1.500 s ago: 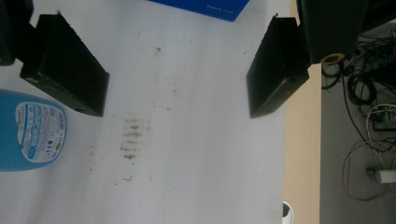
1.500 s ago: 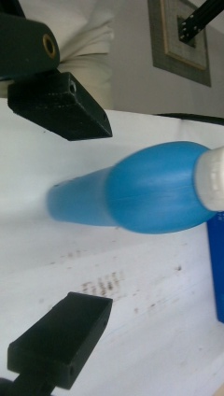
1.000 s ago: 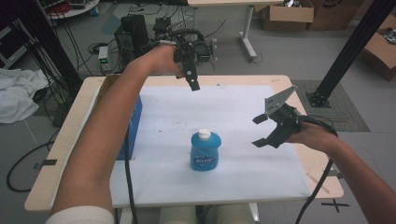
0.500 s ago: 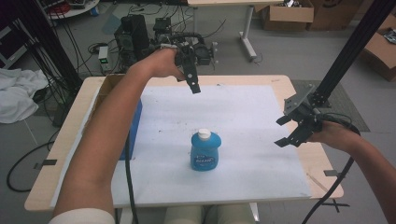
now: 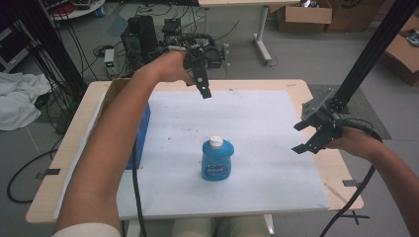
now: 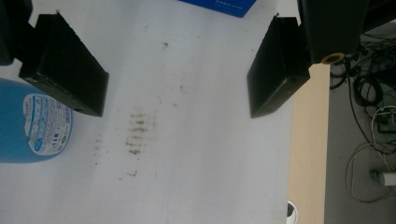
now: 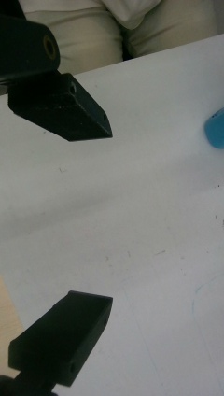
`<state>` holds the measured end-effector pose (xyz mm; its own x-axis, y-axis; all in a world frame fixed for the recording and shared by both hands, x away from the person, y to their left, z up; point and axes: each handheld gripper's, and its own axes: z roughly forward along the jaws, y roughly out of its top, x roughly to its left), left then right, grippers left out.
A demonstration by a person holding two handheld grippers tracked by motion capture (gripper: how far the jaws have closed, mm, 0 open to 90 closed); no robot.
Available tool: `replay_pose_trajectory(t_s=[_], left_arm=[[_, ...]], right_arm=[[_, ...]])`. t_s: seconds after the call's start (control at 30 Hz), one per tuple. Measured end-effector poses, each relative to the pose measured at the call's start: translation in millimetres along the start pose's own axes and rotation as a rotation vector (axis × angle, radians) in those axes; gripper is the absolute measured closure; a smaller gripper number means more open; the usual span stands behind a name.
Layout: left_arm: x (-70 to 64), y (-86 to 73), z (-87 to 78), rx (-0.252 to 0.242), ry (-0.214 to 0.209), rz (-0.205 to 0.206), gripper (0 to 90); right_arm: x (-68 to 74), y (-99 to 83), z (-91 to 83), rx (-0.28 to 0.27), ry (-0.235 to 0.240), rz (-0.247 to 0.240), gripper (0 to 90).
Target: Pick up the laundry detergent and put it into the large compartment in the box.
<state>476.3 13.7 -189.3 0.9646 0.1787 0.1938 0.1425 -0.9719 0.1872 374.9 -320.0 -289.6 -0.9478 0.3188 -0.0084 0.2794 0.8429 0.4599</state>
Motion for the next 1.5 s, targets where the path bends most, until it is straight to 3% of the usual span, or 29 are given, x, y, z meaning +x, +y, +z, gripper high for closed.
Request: replay_pose_trajectory(t_s=[0.3,0.47,0.87,1.03,1.33,1.5], left_arm=[[-2.2,-0.5,0.9,0.006,-0.008,-0.001,21.4],[-5.0,-0.8,0.0,0.009,-0.032,-0.022,21.1],[-21.6,-3.7,-16.1,0.009,-0.070,-0.009,20.5],[-27.9,-7.0,-22.2,-0.022,-0.080,-0.012,20.4],[-53.3,-6.8,-23.7,-0.058,-0.120,0.022,19.7],[-64.0,-3.1,-23.0,-0.050,-0.124,0.036,19.7]], right_arm=[[1.9,1.6,-0.6,-0.004,-0.002,-0.006,16.1],[2.2,1.6,-1.4,-0.008,-0.005,-0.006,16.1],[4.2,0.1,1.3,-0.003,-0.002,-0.008,16.1],[4.8,-0.4,1.3,-0.006,-0.003,-0.009,16.1],[5.9,1.5,4.5,-0.004,0.003,-0.016,16.1],[6.4,2.9,6.5,-0.006,0.006,-0.020,16.0]])
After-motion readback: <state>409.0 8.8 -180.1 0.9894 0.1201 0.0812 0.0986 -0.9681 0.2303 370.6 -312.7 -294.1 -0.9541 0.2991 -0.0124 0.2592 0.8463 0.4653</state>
